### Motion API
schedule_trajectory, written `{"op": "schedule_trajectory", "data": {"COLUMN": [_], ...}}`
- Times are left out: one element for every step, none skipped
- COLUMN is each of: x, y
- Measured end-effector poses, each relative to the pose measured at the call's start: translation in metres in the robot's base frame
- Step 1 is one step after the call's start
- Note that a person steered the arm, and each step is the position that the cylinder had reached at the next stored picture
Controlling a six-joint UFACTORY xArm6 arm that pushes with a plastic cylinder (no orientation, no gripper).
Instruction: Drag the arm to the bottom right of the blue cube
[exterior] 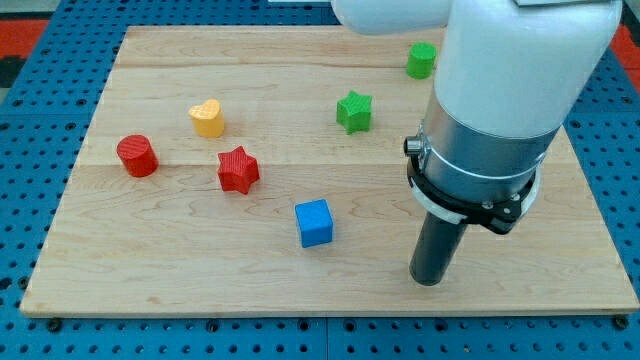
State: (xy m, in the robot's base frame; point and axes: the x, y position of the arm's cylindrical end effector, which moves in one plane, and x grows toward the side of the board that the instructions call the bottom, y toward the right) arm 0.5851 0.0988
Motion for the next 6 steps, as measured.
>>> {"op": "schedule_trajectory", "data": {"x": [0.0,0.0,0.0,0.0,0.003,0.011], "y": [0.0,0.0,0.0,0.0,0.0,0.0]}}
